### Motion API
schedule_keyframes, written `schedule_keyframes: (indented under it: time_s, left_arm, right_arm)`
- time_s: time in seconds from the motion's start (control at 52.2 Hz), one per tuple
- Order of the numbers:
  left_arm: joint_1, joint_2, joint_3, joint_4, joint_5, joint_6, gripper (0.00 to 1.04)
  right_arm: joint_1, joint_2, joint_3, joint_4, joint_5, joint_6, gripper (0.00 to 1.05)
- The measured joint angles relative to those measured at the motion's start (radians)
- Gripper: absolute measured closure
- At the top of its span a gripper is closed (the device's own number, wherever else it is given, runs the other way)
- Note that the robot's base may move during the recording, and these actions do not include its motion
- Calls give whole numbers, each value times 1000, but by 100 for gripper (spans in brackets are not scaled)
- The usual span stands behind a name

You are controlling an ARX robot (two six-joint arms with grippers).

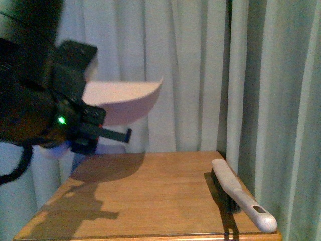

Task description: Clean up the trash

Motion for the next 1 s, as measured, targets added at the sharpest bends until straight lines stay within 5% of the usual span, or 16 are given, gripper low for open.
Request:
schedule_keyframes:
  time_s: [0.383,0.593,0.938,0.995]
  left_arm:
    - [-10,-662,-425,155,49,181,79]
    - [-88,-1104,-584,65,-1,160,79]
    - [124,-1258,-739,144,188,7,79]
    - [142,-1267,-751,148,188,-15,79]
  right_arm:
    - [0,0,0,0,0,0,7]
    - [0,0,0,0,0,0,7]
    - [1,1,0,-1,5,0,7]
    - [43,31,21,-76,129,4,7]
